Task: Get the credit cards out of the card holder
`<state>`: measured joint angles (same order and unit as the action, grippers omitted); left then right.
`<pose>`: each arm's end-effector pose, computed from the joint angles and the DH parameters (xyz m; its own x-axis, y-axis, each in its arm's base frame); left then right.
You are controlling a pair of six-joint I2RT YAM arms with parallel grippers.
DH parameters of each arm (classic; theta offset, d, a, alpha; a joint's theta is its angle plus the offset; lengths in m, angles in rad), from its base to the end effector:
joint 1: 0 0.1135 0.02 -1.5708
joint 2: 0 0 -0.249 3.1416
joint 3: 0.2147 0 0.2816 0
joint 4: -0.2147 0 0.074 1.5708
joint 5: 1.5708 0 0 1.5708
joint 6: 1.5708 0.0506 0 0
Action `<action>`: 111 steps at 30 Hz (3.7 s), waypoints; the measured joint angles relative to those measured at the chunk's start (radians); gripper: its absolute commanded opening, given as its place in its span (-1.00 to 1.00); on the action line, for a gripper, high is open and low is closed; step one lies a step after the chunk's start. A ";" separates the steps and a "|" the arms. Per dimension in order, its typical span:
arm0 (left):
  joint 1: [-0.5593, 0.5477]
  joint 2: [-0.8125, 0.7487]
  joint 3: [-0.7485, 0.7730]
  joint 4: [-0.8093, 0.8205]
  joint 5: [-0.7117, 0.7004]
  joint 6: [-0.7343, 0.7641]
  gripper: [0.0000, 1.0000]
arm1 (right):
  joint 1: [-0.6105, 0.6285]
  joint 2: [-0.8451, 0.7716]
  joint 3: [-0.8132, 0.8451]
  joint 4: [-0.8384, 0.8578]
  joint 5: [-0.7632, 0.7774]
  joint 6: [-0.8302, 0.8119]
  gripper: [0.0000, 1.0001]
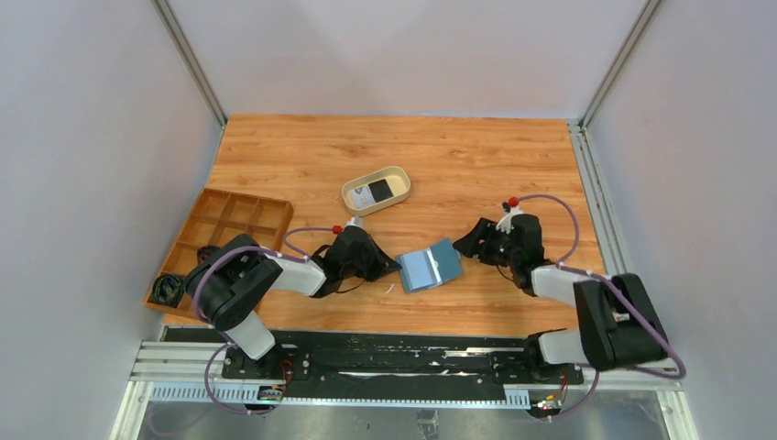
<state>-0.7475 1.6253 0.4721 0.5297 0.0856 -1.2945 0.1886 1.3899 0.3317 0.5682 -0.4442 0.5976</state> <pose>0.2178 -0.2078 0.0623 -0.8174 -0.5493 -0.1734 -0.2133 0.5683 -0.7947 0.2592 0.0716 0.0918 -0.6870 0.3861 -0.6156 -0.1877 0.7241 0.6636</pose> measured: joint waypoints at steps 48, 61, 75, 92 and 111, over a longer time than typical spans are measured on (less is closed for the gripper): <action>0.007 0.078 0.248 -0.307 0.013 0.208 -1.00 | 0.673 0.201 0.547 -0.691 0.578 -0.273 0.60; 0.013 0.066 0.234 -0.307 -0.004 0.187 -1.00 | 0.706 0.236 0.589 -0.769 0.740 -0.276 0.68; 0.021 0.067 0.249 -0.337 0.008 0.223 -1.00 | 0.592 0.171 0.499 -0.717 0.695 -0.274 0.69; 0.034 0.100 0.283 -0.340 0.065 0.267 -1.00 | 0.548 0.128 0.425 -0.583 0.483 -0.340 0.59; 0.109 0.084 0.216 -0.252 0.079 0.224 -0.73 | 0.541 0.121 0.387 -0.397 0.174 -0.254 0.59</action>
<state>-0.6388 1.7088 0.6884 0.2779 0.1646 -1.0702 0.7300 1.5108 0.7189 0.1715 -0.2699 0.3439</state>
